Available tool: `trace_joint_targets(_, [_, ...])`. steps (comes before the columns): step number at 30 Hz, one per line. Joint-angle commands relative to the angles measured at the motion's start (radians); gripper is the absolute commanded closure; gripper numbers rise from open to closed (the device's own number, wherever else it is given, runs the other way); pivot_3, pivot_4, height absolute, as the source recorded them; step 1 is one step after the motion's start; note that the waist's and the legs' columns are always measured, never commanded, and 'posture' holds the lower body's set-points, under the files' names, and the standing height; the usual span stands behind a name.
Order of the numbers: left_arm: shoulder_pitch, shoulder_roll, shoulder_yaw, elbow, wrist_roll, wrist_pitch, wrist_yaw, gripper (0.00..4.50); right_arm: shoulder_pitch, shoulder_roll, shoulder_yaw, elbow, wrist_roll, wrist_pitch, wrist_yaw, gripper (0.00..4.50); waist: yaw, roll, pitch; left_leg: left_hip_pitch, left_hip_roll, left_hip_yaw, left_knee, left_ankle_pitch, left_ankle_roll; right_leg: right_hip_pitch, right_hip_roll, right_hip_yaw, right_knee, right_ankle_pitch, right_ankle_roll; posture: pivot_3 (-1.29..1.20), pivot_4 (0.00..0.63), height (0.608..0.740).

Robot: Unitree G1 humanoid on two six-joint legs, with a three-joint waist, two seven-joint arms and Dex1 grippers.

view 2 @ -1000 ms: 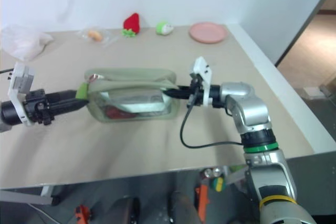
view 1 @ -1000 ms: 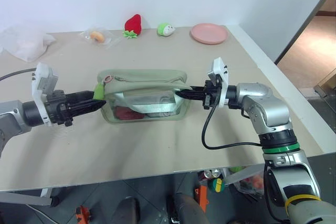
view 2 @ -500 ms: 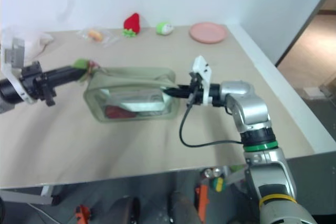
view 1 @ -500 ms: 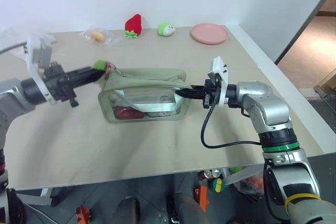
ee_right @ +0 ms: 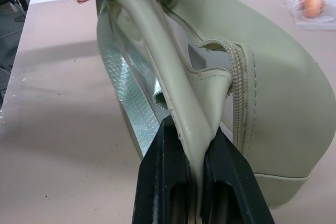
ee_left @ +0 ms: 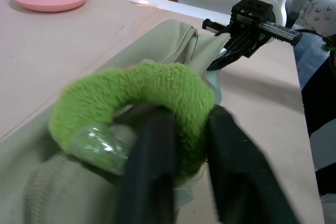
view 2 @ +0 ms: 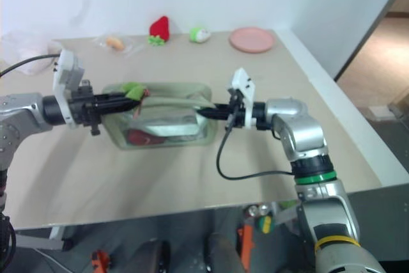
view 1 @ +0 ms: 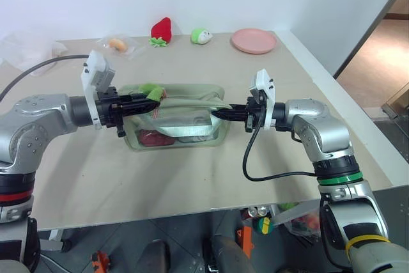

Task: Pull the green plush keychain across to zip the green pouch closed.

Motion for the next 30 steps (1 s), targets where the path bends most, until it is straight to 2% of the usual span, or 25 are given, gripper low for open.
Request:
trace_joint_targets(1, [-0.037,0.011,0.063,0.019,-0.028,0.025,0.008,2.47,0.002,-0.008,-0.014,-0.030,0.010,0.003,-0.004,4.50,0.000,0.000,0.000,0.000,0.000,0.000,0.000,0.000,0.000,0.000,0.000,0.000,0.000,0.000,0.000,0.00,0.150,0.740])
trace_joint_targets(10, [-0.007,0.104,0.232,-0.051,-0.192,0.124,-0.042,2.47,-0.007,0.001,-0.008,-0.019,0.012,-0.004,-0.005,4.50,-0.001,0.000,0.000,0.000,0.000,0.000,0.000,0.000,0.000,0.000,0.000,0.000,0.000,0.000,0.000,0.00,0.150,0.740])
trace_joint_targets(14, [0.038,0.147,0.289,-0.062,-0.218,0.146,-0.045,2.47,-0.015,0.008,-0.005,-0.010,0.011,-0.010,-0.003,4.50,-0.003,0.000,0.000,0.000,0.000,0.000,0.000,0.000,0.000,0.000,0.000,0.000,0.000,0.000,0.000,0.00,0.150,0.740])
trace_joint_targets(19, [0.178,0.220,0.345,-0.059,-0.174,0.131,-0.084,2.47,-0.018,0.014,-0.001,-0.002,0.008,-0.016,-0.001,4.50,-0.010,0.000,0.000,0.000,0.001,0.000,-0.001,0.000,0.000,-0.001,0.000,0.001,0.000,0.000,0.000,0.00,0.150,0.740])
trace_joint_targets(22, [0.348,0.269,0.364,0.002,-0.053,0.056,-0.125,2.47,-0.017,0.016,0.000,-0.002,0.008,-0.017,0.002,4.50,-0.014,0.000,0.000,0.001,0.001,0.000,-0.002,0.000,0.000,-0.001,-0.002,0.001,0.000,-0.001,-0.001,0.00,0.150,0.740])
trace_joint_targets(30, [0.417,0.226,0.345,-0.002,-0.051,0.038,-0.128,2.47,-0.020,0.017,0.004,0.004,0.006,-0.022,0.010,4.50,-0.009,-0.002,0.000,0.000,0.004,0.000,-0.002,0.000,0.000,-0.001,-0.004,-0.001,0.000,-0.001,-0.002,0.00,0.150,0.740])
